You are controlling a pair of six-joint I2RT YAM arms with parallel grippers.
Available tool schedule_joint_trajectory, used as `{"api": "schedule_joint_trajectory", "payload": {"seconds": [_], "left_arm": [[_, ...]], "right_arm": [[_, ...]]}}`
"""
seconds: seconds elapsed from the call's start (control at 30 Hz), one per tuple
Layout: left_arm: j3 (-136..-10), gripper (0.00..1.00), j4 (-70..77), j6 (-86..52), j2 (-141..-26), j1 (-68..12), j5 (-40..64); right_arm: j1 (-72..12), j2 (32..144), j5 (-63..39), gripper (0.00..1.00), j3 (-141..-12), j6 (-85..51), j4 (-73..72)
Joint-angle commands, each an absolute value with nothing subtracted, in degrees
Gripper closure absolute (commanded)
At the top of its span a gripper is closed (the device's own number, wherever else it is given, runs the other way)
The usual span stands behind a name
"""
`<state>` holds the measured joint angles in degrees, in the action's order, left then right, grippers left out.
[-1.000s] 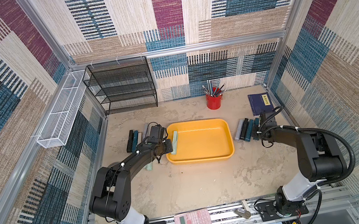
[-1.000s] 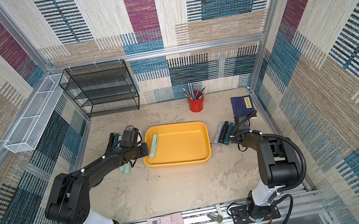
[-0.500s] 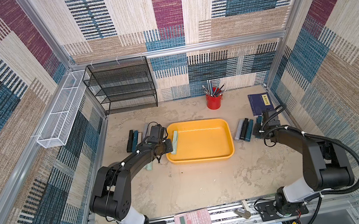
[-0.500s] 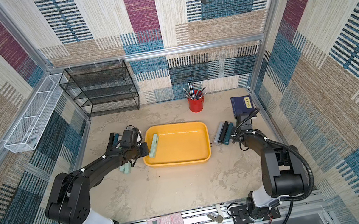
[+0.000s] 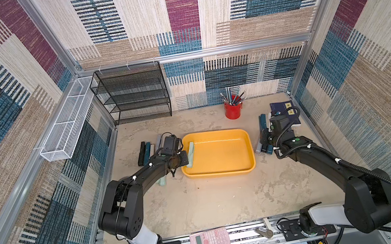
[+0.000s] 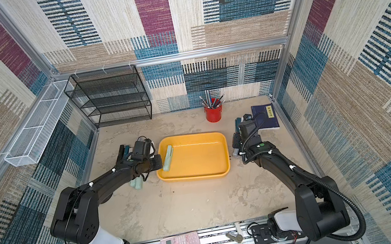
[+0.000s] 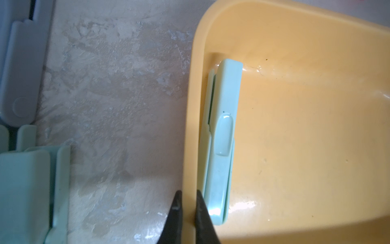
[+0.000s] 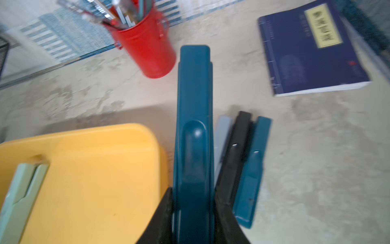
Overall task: Put the pruning pliers into the storage box
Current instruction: Pick up the pruning pliers from the center of the board, then place the pruning pliers in the storage box.
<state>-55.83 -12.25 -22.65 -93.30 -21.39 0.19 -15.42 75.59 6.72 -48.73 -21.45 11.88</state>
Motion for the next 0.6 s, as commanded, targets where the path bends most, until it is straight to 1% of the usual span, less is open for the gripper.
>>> {"api": "schedule_joint_trajectory", "payload": {"seconds": [0.0, 0.3, 0.57], "left_arm": [[-56.3, 1.0, -11.4, -24.7, -93.1, -21.4, -1.1], [-54.5, 1.0, -10.5, -26.9, -91.2, -21.8, -3.3], [-52.6, 1.0, -9.3, -27.7, -89.7, -21.9, -4.4]], "right_arm": [[-19.5, 76.9, 5.6, 0.78, -49.4, -26.3, 8.8], [-30.0, 86.9, 2.9, 0.78, -53.5, -29.6, 3.6], [-37.2, 99.9, 0.7, 0.79, -63.7, -31.8, 2.4]]}}
